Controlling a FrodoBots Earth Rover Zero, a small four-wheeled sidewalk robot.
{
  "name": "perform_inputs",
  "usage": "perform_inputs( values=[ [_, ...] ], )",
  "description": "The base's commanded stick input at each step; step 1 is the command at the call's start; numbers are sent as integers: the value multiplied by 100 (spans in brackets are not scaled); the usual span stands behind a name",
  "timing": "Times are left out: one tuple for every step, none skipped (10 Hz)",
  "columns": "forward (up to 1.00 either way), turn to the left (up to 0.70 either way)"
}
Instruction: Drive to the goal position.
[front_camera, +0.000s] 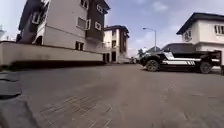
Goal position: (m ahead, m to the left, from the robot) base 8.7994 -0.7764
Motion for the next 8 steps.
perform_inputs(
  values=[
    [70,0],
    [70,-35],
    [70,-35],
    [70,-35],
    [70,0],
    [70,0],
    [70,0],
    [70,0]
  ],
)
